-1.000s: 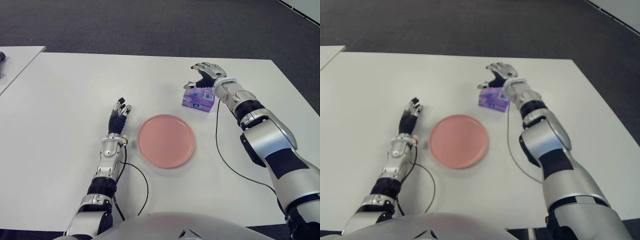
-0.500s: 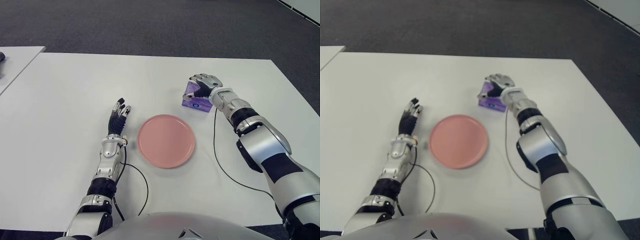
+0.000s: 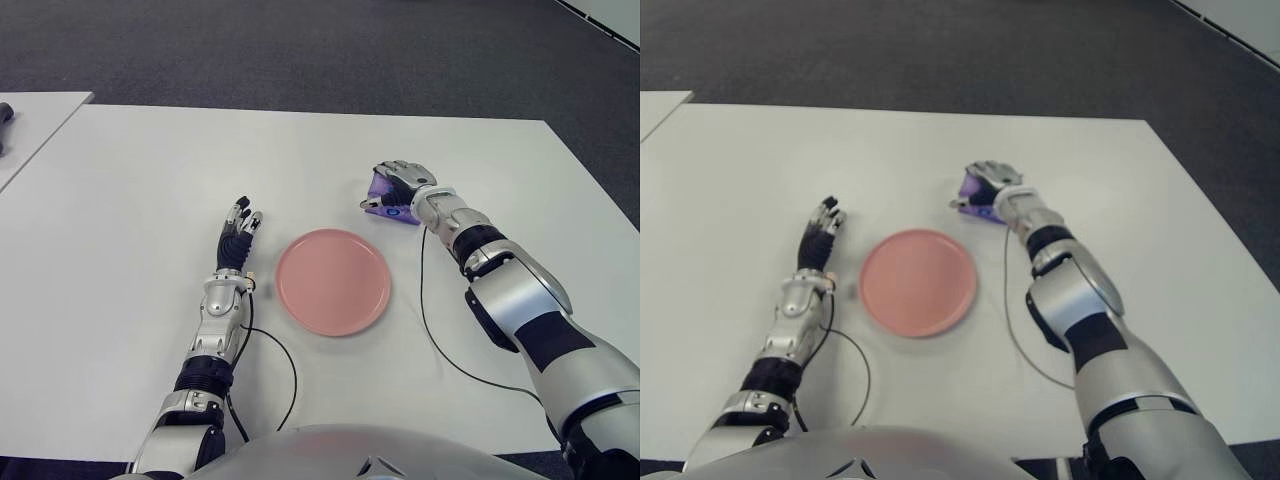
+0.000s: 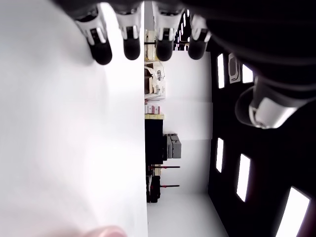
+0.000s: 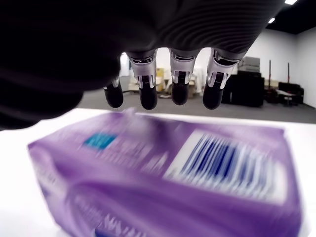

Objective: Put the tissue paper into the plate.

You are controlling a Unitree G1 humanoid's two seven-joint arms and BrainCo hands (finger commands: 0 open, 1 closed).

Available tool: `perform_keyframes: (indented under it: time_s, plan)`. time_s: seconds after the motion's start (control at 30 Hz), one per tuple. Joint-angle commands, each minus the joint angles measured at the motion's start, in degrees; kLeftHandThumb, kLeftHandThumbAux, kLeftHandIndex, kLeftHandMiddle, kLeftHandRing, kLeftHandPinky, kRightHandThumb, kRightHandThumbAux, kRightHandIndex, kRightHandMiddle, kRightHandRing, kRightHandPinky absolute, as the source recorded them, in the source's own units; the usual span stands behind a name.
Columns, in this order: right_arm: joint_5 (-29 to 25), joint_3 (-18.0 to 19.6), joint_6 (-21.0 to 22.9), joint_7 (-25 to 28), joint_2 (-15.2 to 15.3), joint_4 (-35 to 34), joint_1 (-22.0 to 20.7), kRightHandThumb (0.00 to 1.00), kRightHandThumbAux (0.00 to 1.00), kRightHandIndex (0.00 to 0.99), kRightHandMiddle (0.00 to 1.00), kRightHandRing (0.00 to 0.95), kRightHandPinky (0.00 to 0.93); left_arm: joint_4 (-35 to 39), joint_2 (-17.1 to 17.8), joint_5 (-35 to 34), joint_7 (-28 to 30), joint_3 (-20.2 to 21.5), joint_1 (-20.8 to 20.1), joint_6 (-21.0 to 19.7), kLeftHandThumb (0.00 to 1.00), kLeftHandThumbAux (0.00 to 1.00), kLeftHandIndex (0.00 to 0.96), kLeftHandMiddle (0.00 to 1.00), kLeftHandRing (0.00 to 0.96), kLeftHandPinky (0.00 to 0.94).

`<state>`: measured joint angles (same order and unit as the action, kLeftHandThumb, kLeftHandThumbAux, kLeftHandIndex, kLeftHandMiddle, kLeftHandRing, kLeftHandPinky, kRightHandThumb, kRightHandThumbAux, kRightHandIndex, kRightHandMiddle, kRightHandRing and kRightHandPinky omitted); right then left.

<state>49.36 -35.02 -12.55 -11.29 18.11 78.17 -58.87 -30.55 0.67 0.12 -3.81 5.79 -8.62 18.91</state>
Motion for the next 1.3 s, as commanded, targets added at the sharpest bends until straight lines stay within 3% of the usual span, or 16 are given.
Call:
perform_keyframes:
  time_s: [0.03,0.9,1.3]
  plan:
    - [0.18,-0.84,0.69,-0.02,0.04,0.66,1.77,0.41,0.242,0.0,0.0,0.0,0.0,-1.73,0.07,0.0,-0.3,0.15,1.36,-0.17,0.0,0.426,0.0,0.0,0.0,0.0]
    - [-0.57,-1.14,3.63,1.15,0.69,1.38,5.66,0.397,0.247,0.0,0.0,0.0,0.0,-2.35,0.42,-0.37,-0.1,0.51,1.6,0.78,0.0,0.448,0.0,0.0,0.0,0.0]
    - [-0.47,-0.95,4.72,1.36,2.46,1.59,7.07,0.402,0.221,0.0,0.0,0.0,0.0,-0.63,0.61,-0.73,0.5,0.45,2.13,-0.93,0.0,0.449,0.0,0.0,0.0,0.0]
